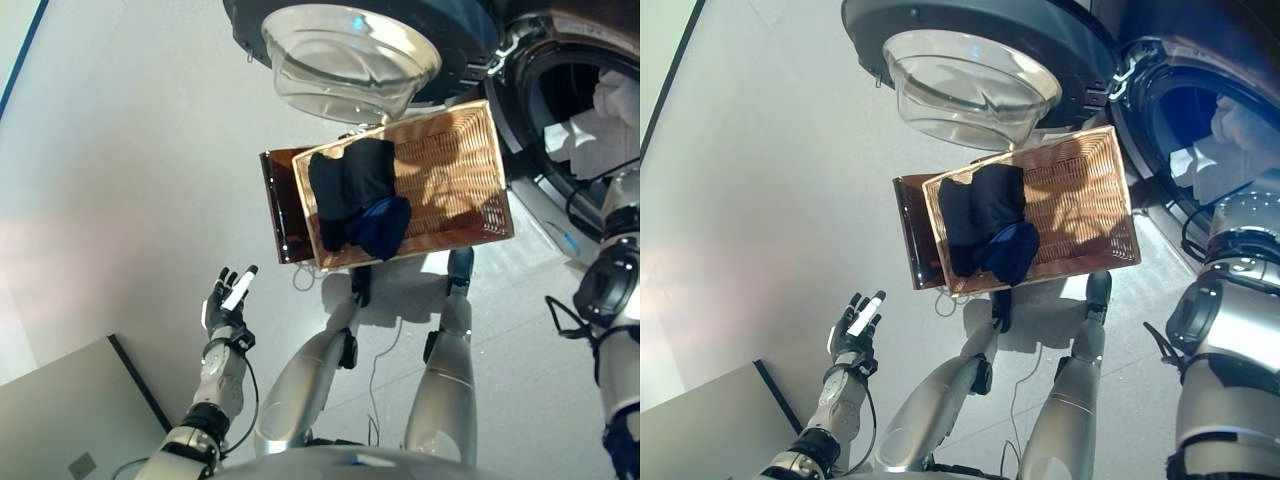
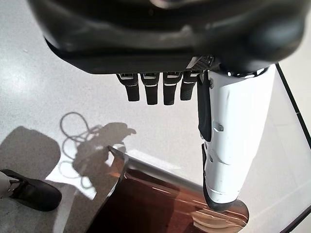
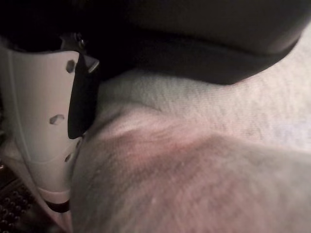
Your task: Pick up the clothes and place them into the washing machine
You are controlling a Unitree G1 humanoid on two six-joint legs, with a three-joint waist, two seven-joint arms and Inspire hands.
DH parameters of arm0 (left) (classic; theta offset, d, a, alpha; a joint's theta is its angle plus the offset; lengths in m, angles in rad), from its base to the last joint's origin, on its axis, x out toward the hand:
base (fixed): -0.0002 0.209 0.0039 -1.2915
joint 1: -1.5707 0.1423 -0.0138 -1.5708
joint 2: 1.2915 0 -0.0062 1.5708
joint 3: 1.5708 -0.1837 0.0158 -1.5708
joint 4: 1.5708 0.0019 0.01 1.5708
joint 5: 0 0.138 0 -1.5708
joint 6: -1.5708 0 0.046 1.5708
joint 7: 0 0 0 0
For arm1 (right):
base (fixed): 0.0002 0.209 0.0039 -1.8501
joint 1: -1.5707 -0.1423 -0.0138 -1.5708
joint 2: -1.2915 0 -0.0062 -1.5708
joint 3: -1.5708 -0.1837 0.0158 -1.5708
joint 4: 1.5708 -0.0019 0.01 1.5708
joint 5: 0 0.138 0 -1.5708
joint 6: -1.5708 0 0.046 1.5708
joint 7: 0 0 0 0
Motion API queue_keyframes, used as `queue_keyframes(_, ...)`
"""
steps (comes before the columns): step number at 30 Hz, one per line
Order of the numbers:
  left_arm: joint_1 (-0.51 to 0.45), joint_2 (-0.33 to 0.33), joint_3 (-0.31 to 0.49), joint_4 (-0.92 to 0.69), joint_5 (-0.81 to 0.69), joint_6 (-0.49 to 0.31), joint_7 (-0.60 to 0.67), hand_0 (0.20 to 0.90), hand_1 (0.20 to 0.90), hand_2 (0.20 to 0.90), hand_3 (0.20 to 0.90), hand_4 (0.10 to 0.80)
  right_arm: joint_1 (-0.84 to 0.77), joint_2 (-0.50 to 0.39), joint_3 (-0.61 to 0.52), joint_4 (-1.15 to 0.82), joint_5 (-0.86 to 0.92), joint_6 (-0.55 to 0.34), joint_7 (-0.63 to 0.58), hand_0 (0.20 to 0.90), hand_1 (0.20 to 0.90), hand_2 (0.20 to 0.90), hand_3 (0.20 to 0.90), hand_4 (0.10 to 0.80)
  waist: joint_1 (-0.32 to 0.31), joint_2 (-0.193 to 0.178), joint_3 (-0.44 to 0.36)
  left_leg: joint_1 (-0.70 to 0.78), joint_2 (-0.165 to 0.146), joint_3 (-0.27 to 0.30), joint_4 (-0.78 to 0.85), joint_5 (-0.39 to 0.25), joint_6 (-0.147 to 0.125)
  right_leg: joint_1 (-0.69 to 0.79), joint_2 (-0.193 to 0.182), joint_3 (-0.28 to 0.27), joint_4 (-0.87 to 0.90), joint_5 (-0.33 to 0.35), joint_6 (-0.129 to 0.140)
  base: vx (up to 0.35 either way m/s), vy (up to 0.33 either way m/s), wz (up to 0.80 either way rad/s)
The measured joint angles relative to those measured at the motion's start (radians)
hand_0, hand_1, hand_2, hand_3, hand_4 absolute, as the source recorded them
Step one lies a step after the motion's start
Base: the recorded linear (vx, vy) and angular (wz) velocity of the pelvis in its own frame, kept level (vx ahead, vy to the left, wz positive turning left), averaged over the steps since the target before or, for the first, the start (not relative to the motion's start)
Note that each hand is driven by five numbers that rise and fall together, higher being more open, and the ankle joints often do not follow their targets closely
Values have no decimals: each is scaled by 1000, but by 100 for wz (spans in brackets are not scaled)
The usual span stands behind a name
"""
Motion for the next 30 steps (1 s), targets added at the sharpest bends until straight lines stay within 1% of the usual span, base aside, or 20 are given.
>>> queue_keyframes(8, 0, 0, 0, 0, 0, 0, -3, 900, 900, 900, 900, 800, -15, -5, 60, 31, 6, 29, 10, 900, 900, 900, 900, 800, -3, 0, 0, 1, 0, 8, 0, 0, 0, -2, 1, 8, 0, 2, 2, 2, -2, -2)
queue_keyframes(9, 0, 0, 0, 0, -4, 0, -5, 900, 900, 900, 900, 800, -15, -7, 60, 32, 6, 42, 21, 900, 900, 900, 900, 800, -4, 0, 0, 1, 0, 8, 0, 0, 0, -1, 1, 8, 0, 2, 3, 0, 0, 0)
queue_keyframes(19, 0, 0, 1, 0, -11, 0, -17, 900, 900, 900, 900, 800, -15, -7, 65, 33, -8, 65, 26, 900, 900, 900, 900, 800, -8, 0, 0, 3, 0, 7, 0, 0, 0, 5, 2, 3, 0, 4, 5, 0, 0, 0)
queue_keyframes(24, 0, 0, 1, -9, -21, 0, -17, 900, 900, 900, 900, 800, -12, -6, 90, 34, -55, 88, 25, 900, 900, 900, 900, 800, -14, -1, 0, 4, 1, 7, 0, 3, 4, 7, 2, 2, 0, 5, 5, 0, 0, 0)
queue_keyframes(28, -1, 1, 3, -21, -21, -1, -17, 900, 900, 900, 900, 800, 15, 10, 156, 12, -193, 128, 20, 900, 900, 900, 900, 800, -32, -2, 1, 7, 5, 7, 0, 5, 7, 9, 6, -4, 8, 5, 5, -3, 3, 1)
queue_keyframes(30, -3, 1, 3, -31, -21, -1, -17, 900, 900, 900, 900, 800, 26, 20, 180, 4, -255, 147, 17, 900, 900, 900, 900, 800, -32, -3, 2, 8, 9, 9, 0, 6, 9, 10, 10, -4, 8, 10, -1, -10, -1, -2)
